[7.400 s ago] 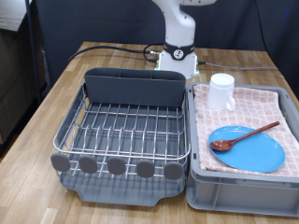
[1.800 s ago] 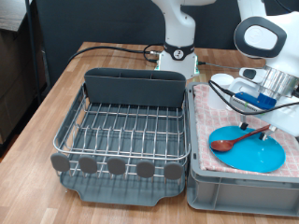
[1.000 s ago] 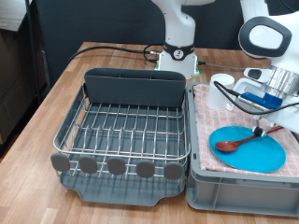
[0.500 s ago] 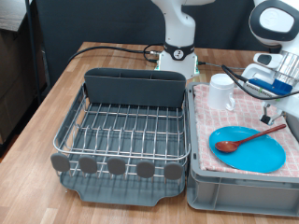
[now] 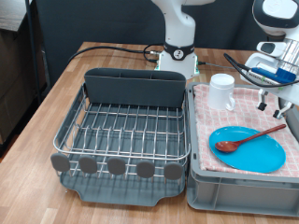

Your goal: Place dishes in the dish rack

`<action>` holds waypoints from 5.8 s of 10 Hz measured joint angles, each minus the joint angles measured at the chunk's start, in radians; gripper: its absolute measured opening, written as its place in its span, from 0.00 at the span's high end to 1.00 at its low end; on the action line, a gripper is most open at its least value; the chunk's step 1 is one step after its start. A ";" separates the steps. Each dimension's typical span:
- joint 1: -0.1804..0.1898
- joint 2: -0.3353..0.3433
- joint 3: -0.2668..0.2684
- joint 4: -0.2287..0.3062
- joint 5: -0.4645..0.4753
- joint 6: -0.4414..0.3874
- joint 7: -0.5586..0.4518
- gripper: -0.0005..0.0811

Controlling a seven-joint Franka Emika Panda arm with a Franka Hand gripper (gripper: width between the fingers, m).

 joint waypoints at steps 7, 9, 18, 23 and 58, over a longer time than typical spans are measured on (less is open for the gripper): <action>-0.002 0.030 -0.025 -0.028 -0.066 0.105 -0.003 0.02; -0.002 0.055 -0.039 -0.032 -0.083 0.134 0.000 0.01; 0.026 0.146 -0.112 -0.028 -0.171 0.225 0.039 0.12; 0.063 0.147 -0.141 -0.028 -0.172 0.225 0.045 0.75; -0.035 -0.635 -0.297 -0.469 0.511 -0.236 -0.002 0.88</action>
